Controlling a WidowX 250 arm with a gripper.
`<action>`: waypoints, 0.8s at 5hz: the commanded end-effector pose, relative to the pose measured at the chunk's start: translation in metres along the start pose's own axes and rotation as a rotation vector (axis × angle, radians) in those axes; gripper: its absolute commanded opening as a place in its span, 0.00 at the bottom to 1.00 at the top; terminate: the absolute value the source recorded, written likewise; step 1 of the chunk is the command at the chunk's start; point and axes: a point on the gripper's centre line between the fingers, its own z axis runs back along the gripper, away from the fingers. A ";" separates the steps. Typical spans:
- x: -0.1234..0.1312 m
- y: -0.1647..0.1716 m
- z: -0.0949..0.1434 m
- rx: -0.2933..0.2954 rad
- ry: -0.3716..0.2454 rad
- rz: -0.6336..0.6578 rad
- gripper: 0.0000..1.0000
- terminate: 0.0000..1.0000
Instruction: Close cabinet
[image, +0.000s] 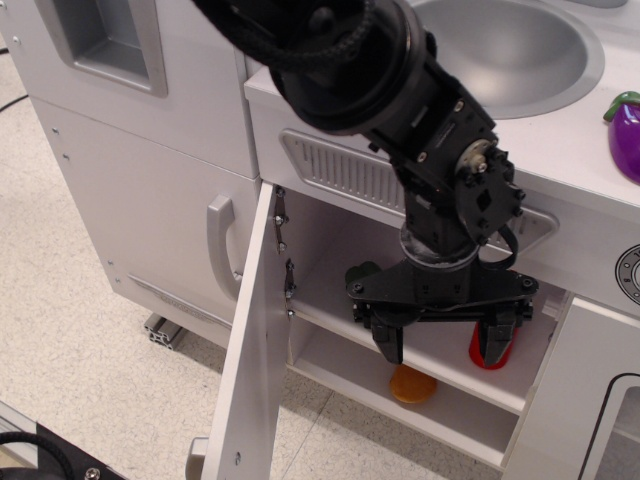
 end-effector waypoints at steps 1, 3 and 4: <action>0.000 0.000 0.000 0.000 0.000 0.000 1.00 0.00; 0.023 0.057 0.021 0.066 -0.042 -0.007 1.00 0.00; 0.033 0.080 0.032 0.068 -0.062 0.000 1.00 0.00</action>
